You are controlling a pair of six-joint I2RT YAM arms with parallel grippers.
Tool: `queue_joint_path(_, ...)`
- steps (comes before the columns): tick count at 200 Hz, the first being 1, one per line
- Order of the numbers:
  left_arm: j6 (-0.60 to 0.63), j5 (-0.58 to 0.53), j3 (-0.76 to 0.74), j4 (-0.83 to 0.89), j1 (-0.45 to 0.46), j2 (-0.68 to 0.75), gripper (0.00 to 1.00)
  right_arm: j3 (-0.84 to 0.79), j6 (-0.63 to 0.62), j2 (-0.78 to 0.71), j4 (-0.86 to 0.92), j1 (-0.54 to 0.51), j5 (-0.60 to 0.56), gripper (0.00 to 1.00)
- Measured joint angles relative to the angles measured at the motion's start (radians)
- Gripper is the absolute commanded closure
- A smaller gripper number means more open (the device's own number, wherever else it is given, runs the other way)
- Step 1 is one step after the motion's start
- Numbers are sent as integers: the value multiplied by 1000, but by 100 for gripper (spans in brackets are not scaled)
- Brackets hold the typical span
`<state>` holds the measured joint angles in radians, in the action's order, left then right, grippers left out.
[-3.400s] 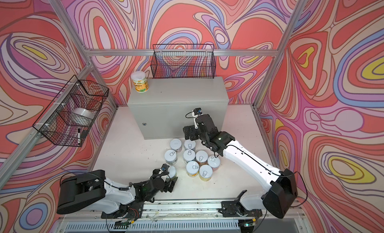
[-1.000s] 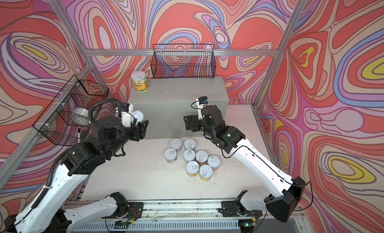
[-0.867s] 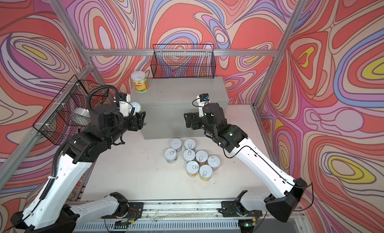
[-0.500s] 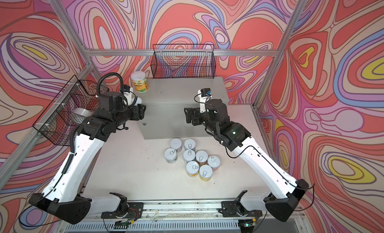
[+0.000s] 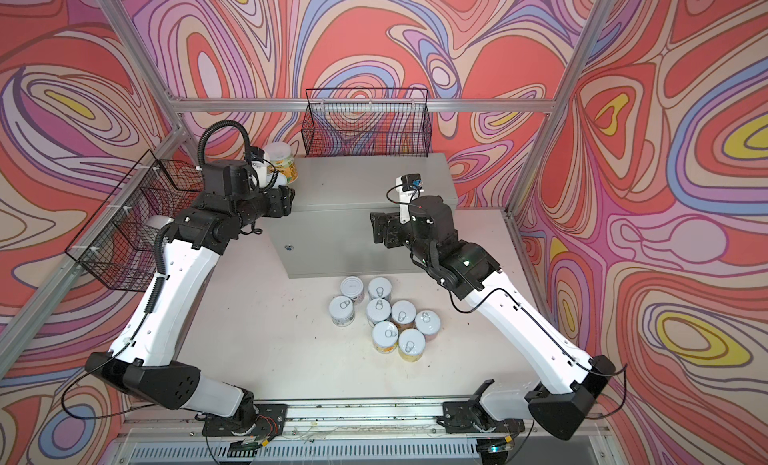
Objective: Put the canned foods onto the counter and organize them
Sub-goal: 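Lift the held can up over the grey box top with the left gripper, then lower the can beside the yellow can on the box and open the left gripper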
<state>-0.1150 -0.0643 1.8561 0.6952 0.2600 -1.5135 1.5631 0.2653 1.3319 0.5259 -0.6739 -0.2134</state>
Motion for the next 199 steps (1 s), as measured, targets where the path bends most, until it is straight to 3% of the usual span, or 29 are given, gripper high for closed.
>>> queue_joint_path(199, 15, -23, 46, -68, -58, -131, 100, 0, -6, 0, 1, 0, -35, 7)
